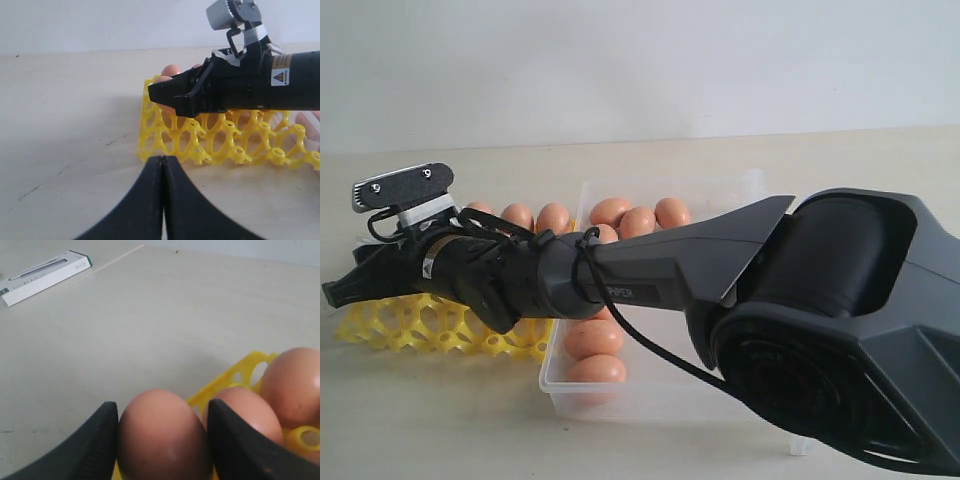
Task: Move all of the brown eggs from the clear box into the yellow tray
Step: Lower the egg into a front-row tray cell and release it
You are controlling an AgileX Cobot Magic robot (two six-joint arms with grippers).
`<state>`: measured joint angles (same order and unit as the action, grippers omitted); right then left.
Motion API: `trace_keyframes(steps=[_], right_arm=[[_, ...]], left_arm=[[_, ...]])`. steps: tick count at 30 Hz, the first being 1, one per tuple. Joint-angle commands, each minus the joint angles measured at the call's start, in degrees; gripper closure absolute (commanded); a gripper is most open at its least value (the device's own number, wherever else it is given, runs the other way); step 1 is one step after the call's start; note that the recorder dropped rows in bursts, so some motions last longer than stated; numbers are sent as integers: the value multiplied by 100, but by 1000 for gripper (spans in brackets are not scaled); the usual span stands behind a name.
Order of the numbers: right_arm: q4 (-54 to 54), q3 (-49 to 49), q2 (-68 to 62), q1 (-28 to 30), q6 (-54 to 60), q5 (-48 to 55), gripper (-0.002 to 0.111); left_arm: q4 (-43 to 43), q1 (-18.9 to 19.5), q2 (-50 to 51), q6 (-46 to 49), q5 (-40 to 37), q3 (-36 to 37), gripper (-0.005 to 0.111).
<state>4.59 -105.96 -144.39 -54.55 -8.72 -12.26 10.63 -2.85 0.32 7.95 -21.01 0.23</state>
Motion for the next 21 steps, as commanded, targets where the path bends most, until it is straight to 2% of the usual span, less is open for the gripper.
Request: trace_keyframes(steps=[1, 4, 7, 10, 12, 21], right_arm=[[-46, -39, 17, -7, 118, -127, 108], [-46, -39, 18, -7, 118, -80, 101], [-46, -39, 18, -7, 118, -80, 81], [-46, -39, 18, -7, 118, -68, 54], [-46, -39, 18, -7, 118, -15, 45], [-46, -39, 61, -7, 374, 159, 44]], left_arm=[[6, 6, -32, 12, 56, -23, 107], [6, 6, -32, 12, 56, -23, 107], [6, 6, -32, 12, 56, -23, 107], [6, 6, -32, 12, 56, -23, 107], [6, 6, -32, 12, 56, -23, 107], [6, 6, -32, 12, 56, -23, 107]])
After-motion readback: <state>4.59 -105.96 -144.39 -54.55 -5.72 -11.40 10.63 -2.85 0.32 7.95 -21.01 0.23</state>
